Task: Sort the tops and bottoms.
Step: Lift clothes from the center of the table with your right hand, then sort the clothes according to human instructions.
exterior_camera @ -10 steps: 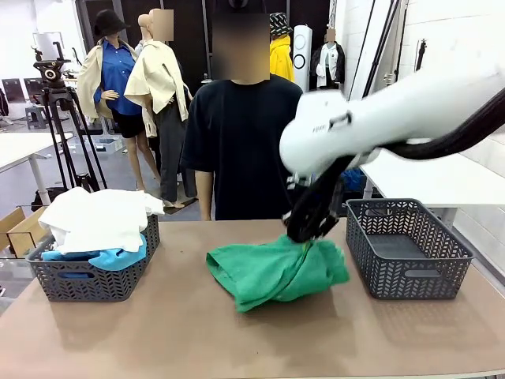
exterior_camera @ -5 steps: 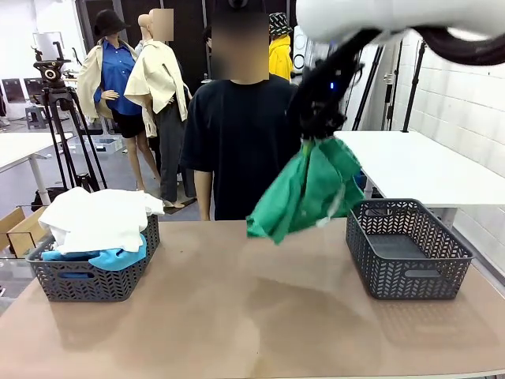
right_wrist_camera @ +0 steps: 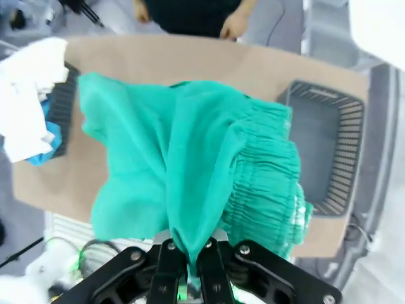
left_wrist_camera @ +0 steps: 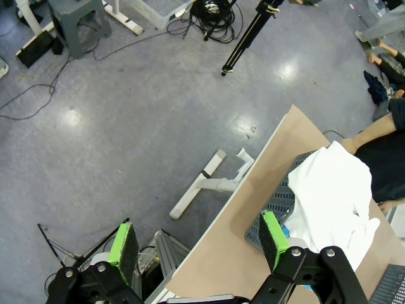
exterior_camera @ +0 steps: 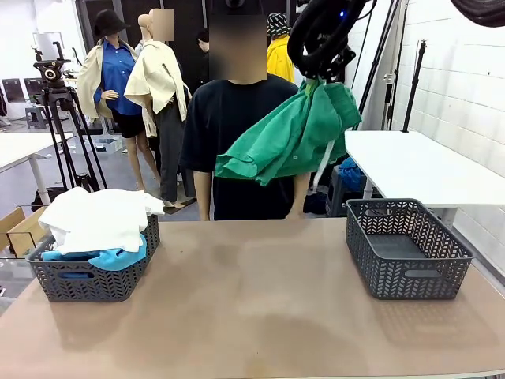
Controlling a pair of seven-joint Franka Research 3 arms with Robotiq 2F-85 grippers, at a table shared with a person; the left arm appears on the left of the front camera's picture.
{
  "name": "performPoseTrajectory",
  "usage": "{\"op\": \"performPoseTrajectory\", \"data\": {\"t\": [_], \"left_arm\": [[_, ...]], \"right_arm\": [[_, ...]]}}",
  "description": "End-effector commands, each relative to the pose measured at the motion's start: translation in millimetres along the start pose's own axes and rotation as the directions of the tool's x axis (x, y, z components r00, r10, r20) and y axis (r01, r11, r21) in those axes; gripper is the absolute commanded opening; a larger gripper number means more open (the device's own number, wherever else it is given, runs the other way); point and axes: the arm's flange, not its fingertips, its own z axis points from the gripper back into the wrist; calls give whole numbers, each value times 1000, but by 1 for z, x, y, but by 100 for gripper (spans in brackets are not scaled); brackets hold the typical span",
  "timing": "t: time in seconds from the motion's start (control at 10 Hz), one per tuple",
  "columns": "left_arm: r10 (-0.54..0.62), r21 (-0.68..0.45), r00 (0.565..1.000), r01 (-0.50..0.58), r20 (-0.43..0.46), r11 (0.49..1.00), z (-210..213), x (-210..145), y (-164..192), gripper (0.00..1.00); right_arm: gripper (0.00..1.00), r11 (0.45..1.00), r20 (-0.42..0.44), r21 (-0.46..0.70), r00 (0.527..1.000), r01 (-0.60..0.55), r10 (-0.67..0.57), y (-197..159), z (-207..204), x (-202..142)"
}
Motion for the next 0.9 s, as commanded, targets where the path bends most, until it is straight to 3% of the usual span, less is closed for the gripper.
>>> {"op": "performPoseTrajectory", "data": {"t": [0.0,0.3,0.4,0.8], "left_arm": [[-3,4,1000,3,1,1000,1,0,1,100],[-3,4,1000,3,1,1000,1,0,1,100],[-3,4,1000,3,1,1000,1,0,1,100],[-3,4,1000,3,1,1000,1,0,1,100]], "right_arm": [[0,1000,-3,-23,1000,-11,11,11,17,16],[0,1000,31,-16,999,-7,7,12,34,18],[0,1000,13,14,1000,-10,10,5,19,4],[0,1000,13,14,1000,-10,10,5,19,4]]}}
